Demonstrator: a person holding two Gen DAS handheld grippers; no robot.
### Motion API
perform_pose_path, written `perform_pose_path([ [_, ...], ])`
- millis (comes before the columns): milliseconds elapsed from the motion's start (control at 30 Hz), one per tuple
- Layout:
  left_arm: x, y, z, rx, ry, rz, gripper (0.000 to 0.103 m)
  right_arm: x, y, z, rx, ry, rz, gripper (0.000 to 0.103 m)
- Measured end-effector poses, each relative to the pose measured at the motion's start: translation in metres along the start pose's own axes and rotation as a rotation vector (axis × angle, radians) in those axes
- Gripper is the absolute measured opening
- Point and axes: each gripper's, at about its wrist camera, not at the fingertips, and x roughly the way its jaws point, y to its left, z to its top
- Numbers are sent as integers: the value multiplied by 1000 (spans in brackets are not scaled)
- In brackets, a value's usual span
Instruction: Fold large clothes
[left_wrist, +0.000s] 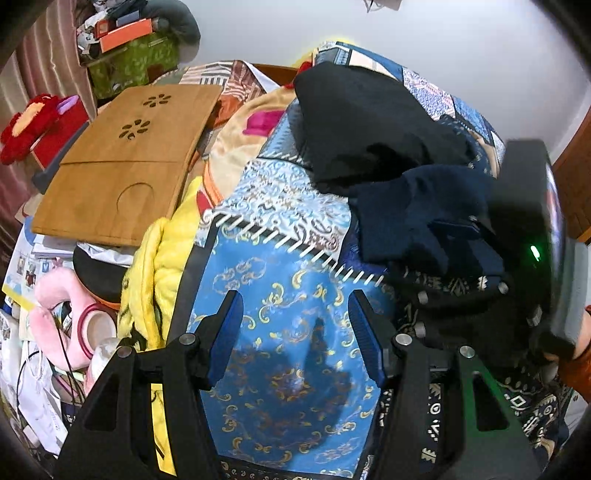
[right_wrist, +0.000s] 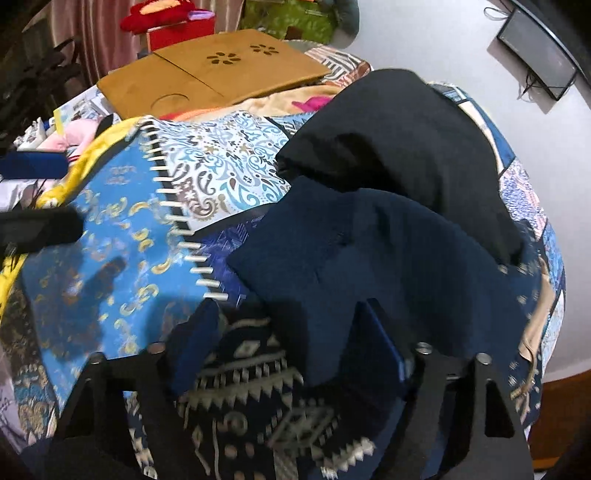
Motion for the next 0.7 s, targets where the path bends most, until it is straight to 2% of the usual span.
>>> perform_pose_path([
  [33, 3, 0, -2, 0, 5, -3, 58, 5, -2, 2, 10, 2, -4, 64],
  [100, 8, 1, -4, 2, 17, -6, 58, 11, -5, 5, 36, -3, 11, 47],
  [133, 10, 0, -6, 3, 24, -8, 58, 13, -6, 5, 50, 0, 24, 43],
  [200, 15, -2, -10, 4, 41, -17, 58, 14, -10, 5, 65, -8, 19, 24],
  [267, 18, -8, -13, 13, 56, -29, 58, 7, -16, 3, 90, -17, 53, 15],
  [367, 20, -20, -18, 49, 71, -47, 58, -20, -28, -2, 134, -57, 106, 12],
  [567, 23, -52, -29, 124, 103, -84, 58, -81, -54, -11, 207, -165, 143, 11],
  [700, 25, -72, -34, 151, 111, -116, 58, -116, -74, -21, 252, -233, 124, 11],
])
